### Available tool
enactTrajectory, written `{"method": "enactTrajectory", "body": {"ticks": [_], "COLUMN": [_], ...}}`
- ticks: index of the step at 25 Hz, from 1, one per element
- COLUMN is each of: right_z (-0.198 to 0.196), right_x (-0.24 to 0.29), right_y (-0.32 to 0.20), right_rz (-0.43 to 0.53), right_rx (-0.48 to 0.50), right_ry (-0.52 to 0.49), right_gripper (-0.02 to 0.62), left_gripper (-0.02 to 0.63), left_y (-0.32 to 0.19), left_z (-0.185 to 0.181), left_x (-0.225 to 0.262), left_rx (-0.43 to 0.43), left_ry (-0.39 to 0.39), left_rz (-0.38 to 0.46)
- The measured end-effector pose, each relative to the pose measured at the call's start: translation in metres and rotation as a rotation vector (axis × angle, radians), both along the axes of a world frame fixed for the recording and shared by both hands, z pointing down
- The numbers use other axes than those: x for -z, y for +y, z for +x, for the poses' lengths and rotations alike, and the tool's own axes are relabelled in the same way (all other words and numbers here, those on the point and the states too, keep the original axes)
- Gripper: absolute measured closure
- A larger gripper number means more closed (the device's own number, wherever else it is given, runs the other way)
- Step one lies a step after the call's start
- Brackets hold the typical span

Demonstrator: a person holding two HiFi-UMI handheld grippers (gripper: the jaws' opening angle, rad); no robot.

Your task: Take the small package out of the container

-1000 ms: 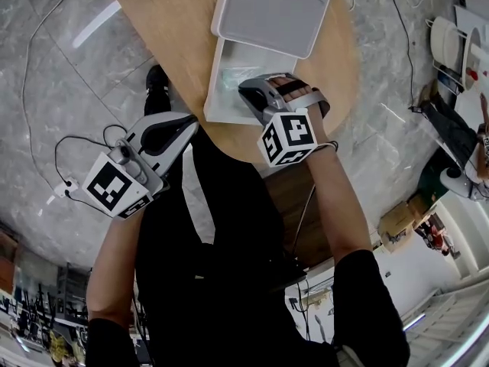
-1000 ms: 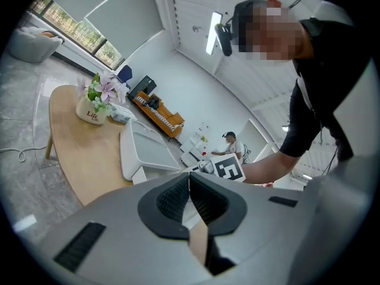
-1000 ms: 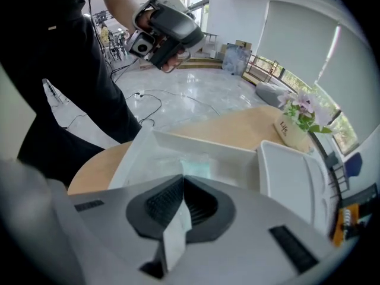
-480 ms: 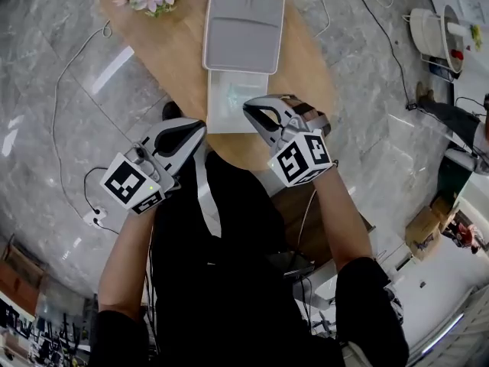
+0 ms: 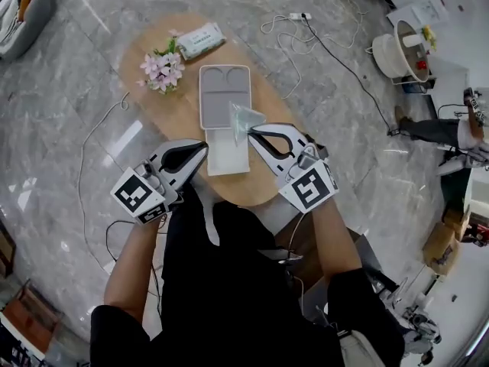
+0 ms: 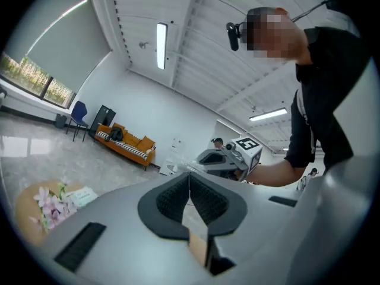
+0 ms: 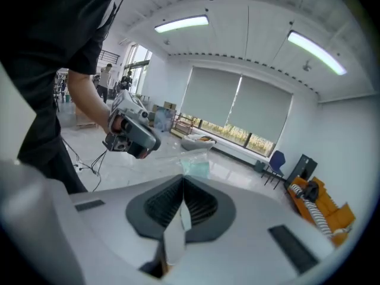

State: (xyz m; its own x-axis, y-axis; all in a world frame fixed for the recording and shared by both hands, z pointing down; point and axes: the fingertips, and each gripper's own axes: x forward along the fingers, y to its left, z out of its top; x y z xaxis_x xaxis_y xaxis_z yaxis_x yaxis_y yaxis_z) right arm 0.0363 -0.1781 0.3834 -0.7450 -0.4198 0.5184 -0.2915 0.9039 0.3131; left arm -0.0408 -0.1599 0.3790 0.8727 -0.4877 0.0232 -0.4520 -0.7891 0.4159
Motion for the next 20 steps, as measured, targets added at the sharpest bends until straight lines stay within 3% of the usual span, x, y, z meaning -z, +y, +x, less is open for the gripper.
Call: {"method": "enactTrajectory", "body": {"ticks": [5, 10, 20], "right_z": [0.011, 0.024, 0.082], "right_x": [0.102, 0.200, 0.283], "right_y": [0.002, 0.017, 0.075], "right_rz": [0.079, 0.154, 0.132], "right_rx": [-0.040, -0.101, -0.218], "right_ry": [-0.114, -0.373, -0.675], "right_gripper": [0.580, 0.580, 0.580], "left_gripper": [0.588, 0.588, 0.588], "left_y": [-0.009, -0.011, 0.010], "left_z": [0.001, 0.010, 0.030], "left_x": [0.074, 0.158, 0.233], "left_rx": [-0.008, -0.059, -0.170], "left_ry": [0.004, 0.042, 0.074], "left_rz": [0.097, 0.226, 0.318]}}
